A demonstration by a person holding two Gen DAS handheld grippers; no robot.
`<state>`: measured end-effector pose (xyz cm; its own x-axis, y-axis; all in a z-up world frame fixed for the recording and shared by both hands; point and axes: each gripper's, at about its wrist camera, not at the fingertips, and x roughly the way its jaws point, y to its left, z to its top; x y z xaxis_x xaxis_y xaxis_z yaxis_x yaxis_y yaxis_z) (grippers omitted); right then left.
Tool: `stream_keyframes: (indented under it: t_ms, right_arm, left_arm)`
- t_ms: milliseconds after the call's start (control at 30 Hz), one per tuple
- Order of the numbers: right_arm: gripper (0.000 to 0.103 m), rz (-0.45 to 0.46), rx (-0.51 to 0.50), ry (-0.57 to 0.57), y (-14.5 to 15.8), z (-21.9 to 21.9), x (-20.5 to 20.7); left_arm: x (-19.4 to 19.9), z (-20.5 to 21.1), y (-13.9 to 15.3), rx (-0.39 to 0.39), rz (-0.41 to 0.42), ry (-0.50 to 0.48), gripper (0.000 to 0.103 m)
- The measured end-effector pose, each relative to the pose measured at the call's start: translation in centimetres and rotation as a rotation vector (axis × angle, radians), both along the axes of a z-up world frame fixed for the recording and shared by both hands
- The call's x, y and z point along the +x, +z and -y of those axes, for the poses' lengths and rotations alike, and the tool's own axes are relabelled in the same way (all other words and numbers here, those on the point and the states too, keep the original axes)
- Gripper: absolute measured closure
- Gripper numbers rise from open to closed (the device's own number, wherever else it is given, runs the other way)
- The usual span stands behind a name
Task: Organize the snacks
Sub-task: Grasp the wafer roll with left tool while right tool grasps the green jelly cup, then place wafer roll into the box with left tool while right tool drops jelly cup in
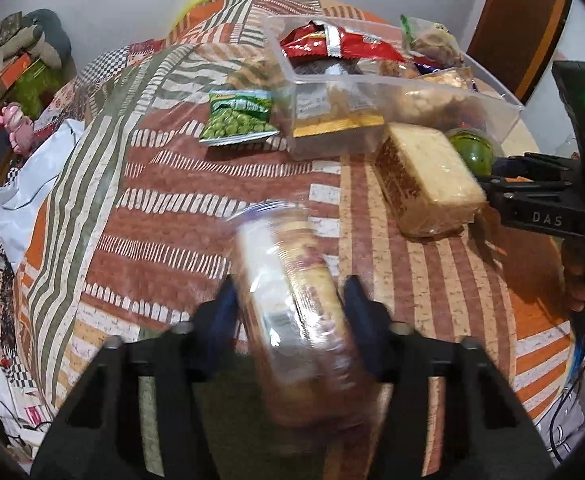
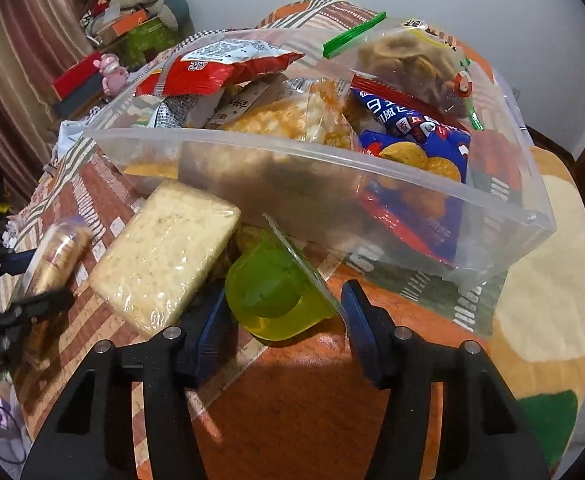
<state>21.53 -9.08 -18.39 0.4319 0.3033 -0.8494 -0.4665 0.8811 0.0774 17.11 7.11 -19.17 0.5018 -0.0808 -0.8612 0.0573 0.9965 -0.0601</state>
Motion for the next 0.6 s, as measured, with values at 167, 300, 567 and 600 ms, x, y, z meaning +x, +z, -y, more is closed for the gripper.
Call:
stream_keyframes:
  t_ms: [167,300,567,600]
  right_arm:
    - [0.050,0.013,0.025,-0.006,0.6,1.4,-0.9]
    - [0.051,0.035,0.040,-0.022,1.7,2.5,-1.4]
    - [0.065,0.080,0.094,-0.045,3.9,3.6,-2.0]
    - [0.065,0.082,0.092,-0.049,4.0,3.7,-1.9]
  left_arm:
    - [0.1,0.1,0.4,0.020,0.022,-0.001,0.058]
    - [0.3,-0.1,1.6,-0.001,0.056,0.010,0.058]
    - [1.1,0.0,6.5,-0.054,0.168,0.022,0.058]
    - [1.2,0.1,7.1,-0.061,0.184,0.026,0.058]
